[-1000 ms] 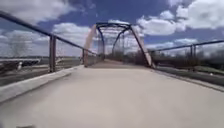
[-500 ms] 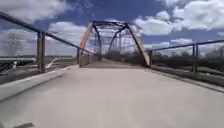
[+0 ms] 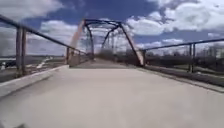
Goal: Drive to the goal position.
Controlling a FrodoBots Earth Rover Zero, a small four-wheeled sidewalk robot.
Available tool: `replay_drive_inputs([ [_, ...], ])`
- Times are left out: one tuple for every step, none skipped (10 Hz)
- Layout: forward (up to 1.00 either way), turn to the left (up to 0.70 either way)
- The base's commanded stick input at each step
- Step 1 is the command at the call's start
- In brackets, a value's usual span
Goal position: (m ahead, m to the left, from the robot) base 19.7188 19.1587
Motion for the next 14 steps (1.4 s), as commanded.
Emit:
replay_drive_inputs([
  [0.7, 0.0],
  [0.7, 0.0],
  [0.7, 0.0],
  [0.7, 0.0],
  [0.7, -0.03],
  [0.7, -0.27],
  [0.7, -0.27],
  [0.7, -0.27],
  [0.7, -0.27],
  [0.7, -0.27],
  [0.7, -0.27],
  [0.7, -0.27],
  [0.7, 0.0],
  [0.7, 0.0],
])
